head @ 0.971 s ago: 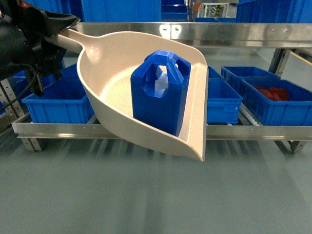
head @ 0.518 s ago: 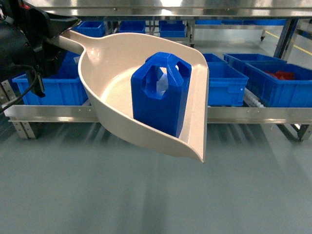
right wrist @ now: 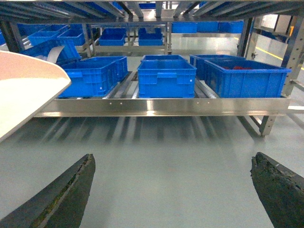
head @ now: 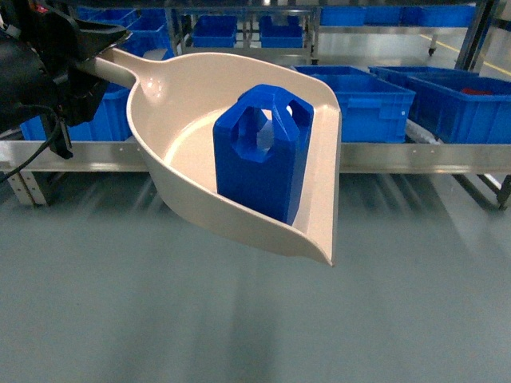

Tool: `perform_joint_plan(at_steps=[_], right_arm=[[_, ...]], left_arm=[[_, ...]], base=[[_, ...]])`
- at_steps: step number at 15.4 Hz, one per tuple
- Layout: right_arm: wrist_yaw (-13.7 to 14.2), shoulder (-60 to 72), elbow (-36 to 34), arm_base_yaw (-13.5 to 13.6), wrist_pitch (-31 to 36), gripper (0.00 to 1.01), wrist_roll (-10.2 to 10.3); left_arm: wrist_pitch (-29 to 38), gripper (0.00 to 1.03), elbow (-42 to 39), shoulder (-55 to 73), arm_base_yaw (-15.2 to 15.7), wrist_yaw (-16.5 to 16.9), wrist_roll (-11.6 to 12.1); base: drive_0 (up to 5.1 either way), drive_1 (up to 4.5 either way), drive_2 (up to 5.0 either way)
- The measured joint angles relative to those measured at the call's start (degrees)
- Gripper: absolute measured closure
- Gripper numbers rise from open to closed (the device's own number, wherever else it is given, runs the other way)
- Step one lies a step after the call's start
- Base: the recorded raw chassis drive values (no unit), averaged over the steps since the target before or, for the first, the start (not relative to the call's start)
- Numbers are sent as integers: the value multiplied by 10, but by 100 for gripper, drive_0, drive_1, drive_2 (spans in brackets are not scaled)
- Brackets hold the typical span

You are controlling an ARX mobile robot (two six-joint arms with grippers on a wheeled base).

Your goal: Place part in tray to right shelf

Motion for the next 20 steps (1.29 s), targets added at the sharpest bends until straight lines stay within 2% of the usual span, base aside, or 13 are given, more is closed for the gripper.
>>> perform_joint_plan(at_steps=[20], right_arm=[[0,0,0,0,-1,3,0]], left_arm=[[0,90,0,0,0,1,0]], base=[[0,0,0]])
